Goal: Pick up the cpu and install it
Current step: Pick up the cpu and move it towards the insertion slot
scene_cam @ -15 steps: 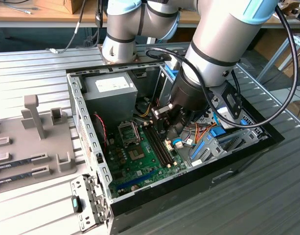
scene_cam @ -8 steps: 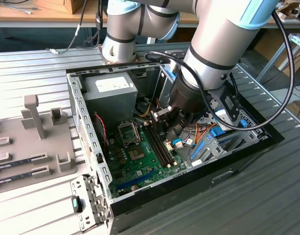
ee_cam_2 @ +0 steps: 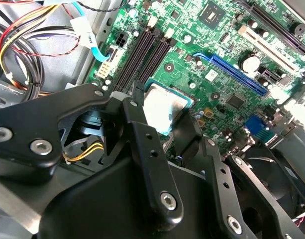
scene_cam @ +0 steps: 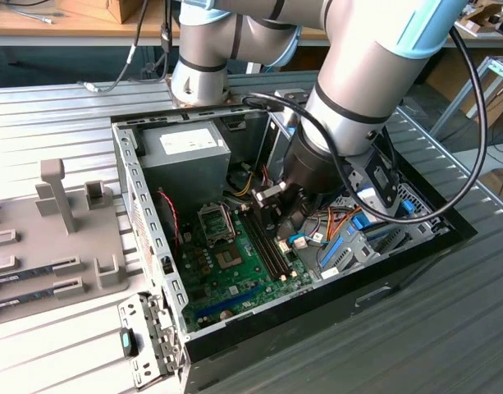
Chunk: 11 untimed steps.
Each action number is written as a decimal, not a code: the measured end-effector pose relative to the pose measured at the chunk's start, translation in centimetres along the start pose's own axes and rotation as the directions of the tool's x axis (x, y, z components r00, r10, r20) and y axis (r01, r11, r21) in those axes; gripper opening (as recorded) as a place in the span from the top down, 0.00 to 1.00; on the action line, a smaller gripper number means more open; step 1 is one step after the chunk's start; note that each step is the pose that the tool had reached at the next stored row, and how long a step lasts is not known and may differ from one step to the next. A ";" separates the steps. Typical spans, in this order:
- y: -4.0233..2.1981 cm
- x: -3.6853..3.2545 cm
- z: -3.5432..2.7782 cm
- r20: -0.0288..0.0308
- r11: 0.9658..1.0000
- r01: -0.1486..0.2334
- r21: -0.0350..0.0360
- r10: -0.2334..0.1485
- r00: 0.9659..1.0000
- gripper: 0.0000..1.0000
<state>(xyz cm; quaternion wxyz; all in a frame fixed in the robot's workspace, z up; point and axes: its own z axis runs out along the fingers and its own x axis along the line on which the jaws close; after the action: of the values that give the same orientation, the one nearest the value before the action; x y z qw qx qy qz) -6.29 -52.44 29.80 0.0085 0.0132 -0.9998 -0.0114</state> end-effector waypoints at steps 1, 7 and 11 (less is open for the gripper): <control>0.00 0.00 0.04 0.000 1.000 0.000 0.000 0.000 1.000 0.53; -0.01 -0.01 0.51 0.000 1.000 0.000 0.000 0.000 1.000 0.53; 0.34 -0.02 0.64 0.000 1.000 0.000 0.000 0.000 1.000 0.53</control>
<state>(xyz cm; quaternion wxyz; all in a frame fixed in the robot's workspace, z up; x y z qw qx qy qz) -6.29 -52.09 29.17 0.0085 0.0131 -0.9998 -0.0114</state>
